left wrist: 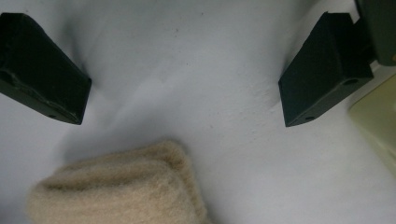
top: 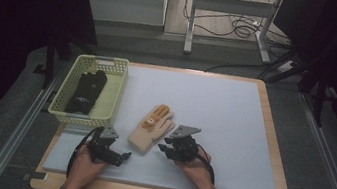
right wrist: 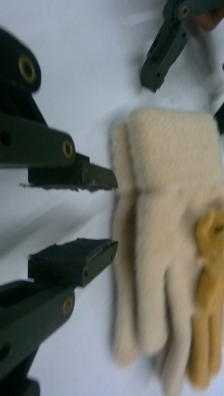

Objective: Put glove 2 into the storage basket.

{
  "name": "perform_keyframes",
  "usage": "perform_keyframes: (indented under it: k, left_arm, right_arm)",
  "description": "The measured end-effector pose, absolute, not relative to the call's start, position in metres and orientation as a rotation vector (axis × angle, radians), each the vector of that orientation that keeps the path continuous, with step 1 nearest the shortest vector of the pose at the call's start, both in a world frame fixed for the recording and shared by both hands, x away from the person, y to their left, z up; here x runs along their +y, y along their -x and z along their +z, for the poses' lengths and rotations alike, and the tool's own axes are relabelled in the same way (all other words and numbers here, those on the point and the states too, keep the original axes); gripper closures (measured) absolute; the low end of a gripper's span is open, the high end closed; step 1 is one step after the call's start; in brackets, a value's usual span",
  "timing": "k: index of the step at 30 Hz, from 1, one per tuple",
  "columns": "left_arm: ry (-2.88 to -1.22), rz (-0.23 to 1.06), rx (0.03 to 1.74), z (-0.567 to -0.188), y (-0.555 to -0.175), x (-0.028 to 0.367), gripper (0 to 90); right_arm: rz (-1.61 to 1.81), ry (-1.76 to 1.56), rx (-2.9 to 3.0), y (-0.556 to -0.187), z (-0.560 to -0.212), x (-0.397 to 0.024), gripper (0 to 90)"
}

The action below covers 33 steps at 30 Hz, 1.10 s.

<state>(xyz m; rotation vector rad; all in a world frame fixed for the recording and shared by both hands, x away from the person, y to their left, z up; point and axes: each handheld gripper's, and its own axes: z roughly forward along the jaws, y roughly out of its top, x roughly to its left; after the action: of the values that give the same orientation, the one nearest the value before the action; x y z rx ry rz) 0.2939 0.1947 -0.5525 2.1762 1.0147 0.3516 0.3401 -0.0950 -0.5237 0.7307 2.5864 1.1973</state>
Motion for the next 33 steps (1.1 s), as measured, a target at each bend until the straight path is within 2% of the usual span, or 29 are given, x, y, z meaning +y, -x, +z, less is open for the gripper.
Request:
perform_keyframes:
  k: [8,16,28,33]
  left_arm:
    - [-2.176,0.352,1.015,-0.552,-0.294,0.195,2.4]
    - [-2.176,0.352,1.014,-0.552,-0.294,0.195,2.4]
    - [-2.177,0.354,1.015,-0.552,-0.294,0.195,2.5]
    - [-2.178,0.354,1.015,-0.552,-0.294,0.194,2.5]
  right_arm:
    - [1.165,-0.784,2.54,-0.34,-0.521,-0.123,39.3]
    - [1.144,-0.843,2.503,-0.341,-0.517,-0.153,26.1]
    - [1.074,-0.929,2.451,-0.344,-0.523,-0.194,9.6]
    - [1.03,-0.957,2.445,-0.346,-0.528,-0.206,5.7]
